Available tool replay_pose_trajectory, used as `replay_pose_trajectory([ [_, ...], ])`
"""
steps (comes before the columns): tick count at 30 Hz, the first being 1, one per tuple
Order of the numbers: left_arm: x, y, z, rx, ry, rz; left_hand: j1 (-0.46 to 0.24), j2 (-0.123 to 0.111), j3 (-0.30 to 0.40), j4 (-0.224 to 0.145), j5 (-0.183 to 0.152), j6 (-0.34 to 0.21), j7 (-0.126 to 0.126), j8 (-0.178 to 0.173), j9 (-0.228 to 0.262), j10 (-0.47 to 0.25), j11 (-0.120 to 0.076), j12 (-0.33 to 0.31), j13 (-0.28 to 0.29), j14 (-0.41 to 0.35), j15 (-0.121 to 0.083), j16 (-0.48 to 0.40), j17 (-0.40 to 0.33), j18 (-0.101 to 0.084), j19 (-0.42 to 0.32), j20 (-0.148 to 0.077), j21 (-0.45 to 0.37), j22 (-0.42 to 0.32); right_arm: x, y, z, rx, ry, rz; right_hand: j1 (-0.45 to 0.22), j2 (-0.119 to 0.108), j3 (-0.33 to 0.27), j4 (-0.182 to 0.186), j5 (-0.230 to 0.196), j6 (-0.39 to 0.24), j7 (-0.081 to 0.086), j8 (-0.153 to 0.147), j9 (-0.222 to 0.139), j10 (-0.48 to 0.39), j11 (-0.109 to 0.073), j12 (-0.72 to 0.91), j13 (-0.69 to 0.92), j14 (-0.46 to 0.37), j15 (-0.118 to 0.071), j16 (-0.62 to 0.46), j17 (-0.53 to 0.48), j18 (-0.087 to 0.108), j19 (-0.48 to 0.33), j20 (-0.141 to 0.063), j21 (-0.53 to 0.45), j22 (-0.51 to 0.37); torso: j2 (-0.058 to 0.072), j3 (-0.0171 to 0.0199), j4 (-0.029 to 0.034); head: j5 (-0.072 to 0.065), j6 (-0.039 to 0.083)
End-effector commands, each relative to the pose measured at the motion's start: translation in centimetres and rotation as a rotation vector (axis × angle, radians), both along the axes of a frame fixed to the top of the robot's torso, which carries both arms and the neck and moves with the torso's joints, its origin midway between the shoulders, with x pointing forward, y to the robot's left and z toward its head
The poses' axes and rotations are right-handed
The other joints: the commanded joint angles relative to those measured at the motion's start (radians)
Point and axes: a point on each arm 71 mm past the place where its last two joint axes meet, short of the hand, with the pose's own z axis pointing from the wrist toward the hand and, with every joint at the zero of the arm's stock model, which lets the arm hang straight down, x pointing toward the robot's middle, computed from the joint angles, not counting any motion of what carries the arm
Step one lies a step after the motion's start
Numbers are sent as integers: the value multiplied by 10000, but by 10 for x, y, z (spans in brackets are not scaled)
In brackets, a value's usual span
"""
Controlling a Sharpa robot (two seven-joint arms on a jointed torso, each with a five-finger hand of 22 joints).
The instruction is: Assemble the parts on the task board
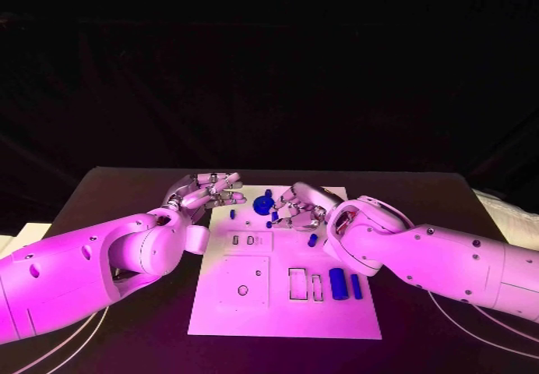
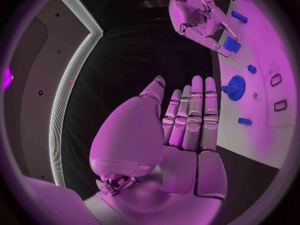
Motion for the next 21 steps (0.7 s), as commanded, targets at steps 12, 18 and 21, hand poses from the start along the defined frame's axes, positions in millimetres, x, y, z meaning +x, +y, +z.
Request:
replay_pose_trajectory([
  [12, 0, -1, 2, -130, -156, 5, 48, 94, 10, -88, -18, 33, 24, -68, -5, 48, 17, -58, -7, 15, 24, -51, 22, 105, 89, -12, -71, -13, -8, 39, -28, -1328, 248, 108, -7, 68, 81, -8, 46, 126, -16, 72, 58, -127, 0, -143, -788, 875, -35, -91, 1906, 16, -114, -33, -99, -95, 19, 17, -9, 155, -94],
  [18, 0, -1, 3, -144, -155, -16, 48, 94, 10, -88, -18, 33, 24, -68, -5, 48, 17, -58, -7, 15, 24, -51, 22, 105, 89, -12, -71, -13, -10, 47, -34, -1462, 325, 229, -13, 65, 88, -12, 49, 132, -18, 73, 59, -126, -3, -147, -790, 874, -36, -94, 1902, 19, -121, -34, -106, -108, 15, 15, -11, 153, -139],
  [21, -1, -2, 3, -150, -150, -32, 48, 94, 10, -88, -18, 33, 24, -68, -5, 48, 17, -58, -7, 15, 24, -51, 22, 105, 89, -12, -71, -13, -11, 49, -36, -1499, 361, 269, -13, 65, 88, -12, 49, 132, -18, 73, 59, -126, -3, -147, -790, 874, -36, -94, 1902, 19, -121, -34, -106, -108, 21, 22, -8, 169, -148],
])
